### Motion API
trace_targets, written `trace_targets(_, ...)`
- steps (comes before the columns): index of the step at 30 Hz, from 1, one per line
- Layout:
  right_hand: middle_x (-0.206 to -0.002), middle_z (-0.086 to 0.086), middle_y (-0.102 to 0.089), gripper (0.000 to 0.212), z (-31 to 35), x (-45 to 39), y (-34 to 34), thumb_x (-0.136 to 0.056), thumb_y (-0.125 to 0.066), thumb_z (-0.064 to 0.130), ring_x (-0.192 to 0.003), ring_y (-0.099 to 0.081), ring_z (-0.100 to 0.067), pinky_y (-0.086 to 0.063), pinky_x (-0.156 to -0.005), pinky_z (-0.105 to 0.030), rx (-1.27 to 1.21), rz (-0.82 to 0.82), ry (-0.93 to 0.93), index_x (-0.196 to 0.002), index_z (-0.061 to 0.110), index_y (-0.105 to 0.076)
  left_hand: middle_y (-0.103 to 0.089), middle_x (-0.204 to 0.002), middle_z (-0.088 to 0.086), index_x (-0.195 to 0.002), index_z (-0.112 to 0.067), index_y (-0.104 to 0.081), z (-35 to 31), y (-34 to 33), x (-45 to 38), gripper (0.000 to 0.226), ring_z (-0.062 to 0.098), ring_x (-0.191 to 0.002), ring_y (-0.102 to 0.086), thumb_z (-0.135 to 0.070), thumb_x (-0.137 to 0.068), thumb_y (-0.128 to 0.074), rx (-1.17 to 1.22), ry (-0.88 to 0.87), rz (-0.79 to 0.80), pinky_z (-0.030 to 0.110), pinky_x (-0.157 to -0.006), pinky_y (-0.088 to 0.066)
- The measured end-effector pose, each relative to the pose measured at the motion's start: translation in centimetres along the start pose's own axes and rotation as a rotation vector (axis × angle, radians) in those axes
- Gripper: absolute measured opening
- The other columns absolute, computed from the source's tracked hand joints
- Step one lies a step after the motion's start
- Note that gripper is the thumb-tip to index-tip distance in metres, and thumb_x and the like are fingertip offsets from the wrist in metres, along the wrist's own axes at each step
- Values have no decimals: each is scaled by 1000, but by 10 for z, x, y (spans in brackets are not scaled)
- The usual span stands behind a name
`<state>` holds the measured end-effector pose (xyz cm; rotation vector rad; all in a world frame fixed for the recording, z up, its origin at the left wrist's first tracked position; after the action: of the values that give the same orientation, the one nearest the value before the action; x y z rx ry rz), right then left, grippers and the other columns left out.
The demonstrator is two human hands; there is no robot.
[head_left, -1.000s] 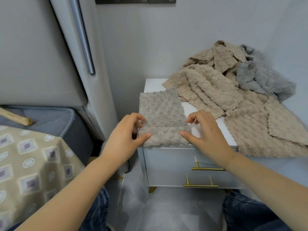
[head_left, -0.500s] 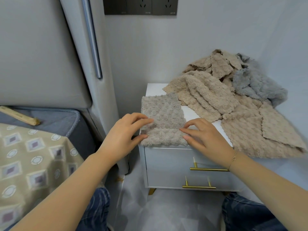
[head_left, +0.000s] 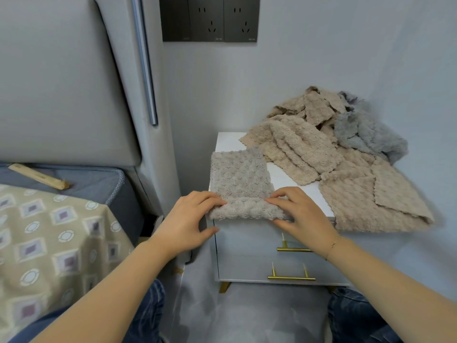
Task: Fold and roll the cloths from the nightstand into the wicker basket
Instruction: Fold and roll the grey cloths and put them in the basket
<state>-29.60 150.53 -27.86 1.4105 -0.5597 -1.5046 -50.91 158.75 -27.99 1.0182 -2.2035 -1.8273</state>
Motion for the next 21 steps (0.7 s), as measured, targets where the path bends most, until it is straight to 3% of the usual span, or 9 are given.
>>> trace_targets(3, -104, 3, -59, 40, 0, 1, 3, -71, -81, 11, -98, -44, -10, -39, -82, -25, -44, -22, -45, -110, 16, -71, -59, -113, -14, -113, -27, -62, -7, 1, 0, 37, 9, -102, -50, -35, -79, -74, 45, 27, -109, 32, -87, -45)
trace_targets(6, -97, 8, -58, 24, 0, 2, 7, -78, -74, 30, -93, -44, -9, -42, -81, -31, -85, -35, -56, -99, 18, -72, -58, -95, -17, -98, -27, -62, -12, 5, 0, 23, 9, -87, -49, -43, -83, -66, 80, 81, -170, 33, -78, -46)
trace_targets(10, -81, 10, -56, 50, -10, -1, 6, -79, -55, 65, -83, -43, -10, -39, -78, -31, -174, -25, -199, -79, 17, -69, -56, -82, -20, -90, -29, -65, -10, 10, -3, 24, 9, -82, -44, -51, -83, -60, 115, 156, -168, 24, -74, -41)
trace_targets(14, -68, 8, -51, 49, -15, -8, 9, -71, -56, 73, -78, -45, -13, -35, -72, -32, -279, -49, -343, -54, 27, -53, -58, -83, -11, -85, -36, -69, 2, 8, -6, 14, 10, -86, -44, -49, -79, -69, 249, 310, -182, 15, -73, -35)
trace_targets(17, -60, 8, -48, 48, -22, -14, 7, -68, -53, 70, -72, -48, -18, -33, -69, -33, -294, -51, -456, -42, 32, -42, -56, -81, 1, -72, -17, -72, 16, 3, -10, 32, 10, -81, -48, -49, -77, -72, 366, 438, -172, 14, -66, -36)
trace_targets(19, -56, 8, -49, 55, -26, -17, 5, -67, -50, 75, -71, -52, -19, -31, -68, -31, -279, -52, -512, -36, 29, -47, -55, -77, 13, -64, 2, -63, 23, 2, -13, 53, 10, -75, -48, -49, -78, -72, 395, 501, -169, 14, -61, -36)
trace_targets(21, -56, 4, -55, 63, -31, -19, 1, -68, -47, 77, -74, -55, -19, -30, -70, -30, -224, -50, -547, -39, 22, -54, -50, -71, 19, -60, 9, -53, 25, 1, -16, 64, 10, -66, -44, -49, -80, -70, 414, 549, -168, 15, -58, -34)
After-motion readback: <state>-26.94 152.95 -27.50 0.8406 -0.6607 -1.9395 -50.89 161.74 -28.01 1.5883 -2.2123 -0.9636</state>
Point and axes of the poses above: each hand's wrist, its own x-axis away from the middle knuckle, its own y-axis out of the back of the hand, z = x × y, the point moved 7 cm from there along -x, towards the middle knuckle
